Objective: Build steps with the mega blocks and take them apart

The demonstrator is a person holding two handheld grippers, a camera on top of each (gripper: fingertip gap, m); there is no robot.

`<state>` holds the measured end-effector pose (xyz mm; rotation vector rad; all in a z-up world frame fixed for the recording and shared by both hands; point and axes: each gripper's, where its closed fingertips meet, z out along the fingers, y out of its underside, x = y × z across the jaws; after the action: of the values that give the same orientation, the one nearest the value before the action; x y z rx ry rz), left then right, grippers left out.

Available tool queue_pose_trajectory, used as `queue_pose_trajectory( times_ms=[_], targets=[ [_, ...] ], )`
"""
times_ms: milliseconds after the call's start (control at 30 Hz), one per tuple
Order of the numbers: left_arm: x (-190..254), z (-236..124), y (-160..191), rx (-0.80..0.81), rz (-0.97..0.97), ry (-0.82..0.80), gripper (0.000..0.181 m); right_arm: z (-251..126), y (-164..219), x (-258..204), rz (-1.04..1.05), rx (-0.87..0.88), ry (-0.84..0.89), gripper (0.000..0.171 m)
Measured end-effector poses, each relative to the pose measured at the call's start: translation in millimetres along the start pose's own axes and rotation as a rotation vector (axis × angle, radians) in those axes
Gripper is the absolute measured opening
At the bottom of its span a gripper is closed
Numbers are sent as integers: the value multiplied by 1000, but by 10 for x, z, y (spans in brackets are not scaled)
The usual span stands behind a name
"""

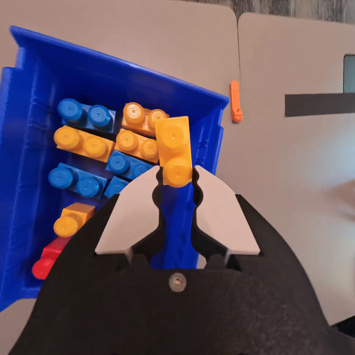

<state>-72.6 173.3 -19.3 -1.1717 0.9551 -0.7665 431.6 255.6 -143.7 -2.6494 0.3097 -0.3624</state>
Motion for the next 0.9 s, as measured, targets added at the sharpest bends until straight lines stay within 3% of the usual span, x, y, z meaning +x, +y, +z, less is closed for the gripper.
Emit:
queue_pose_trajectory(
  times_ms=[300, 533, 733, 900],
  targets=[
    [-82, -36, 11, 15, -23, -1, 0, 492, 69, 18, 160, -79, 52, 29],
    [-157, -40, 93, 13, -63, -7, 0, 701, 128, 11, 152, -100, 79, 29],
    [-114, -5, 167, -19, -52, 15, 0, 644, 61, 6, 98, -59, 67, 37],
    [-87, 8, 170, -24, -47, 23, 0, 287, -195, -23, -3, 105, 61, 39]
  ],
)
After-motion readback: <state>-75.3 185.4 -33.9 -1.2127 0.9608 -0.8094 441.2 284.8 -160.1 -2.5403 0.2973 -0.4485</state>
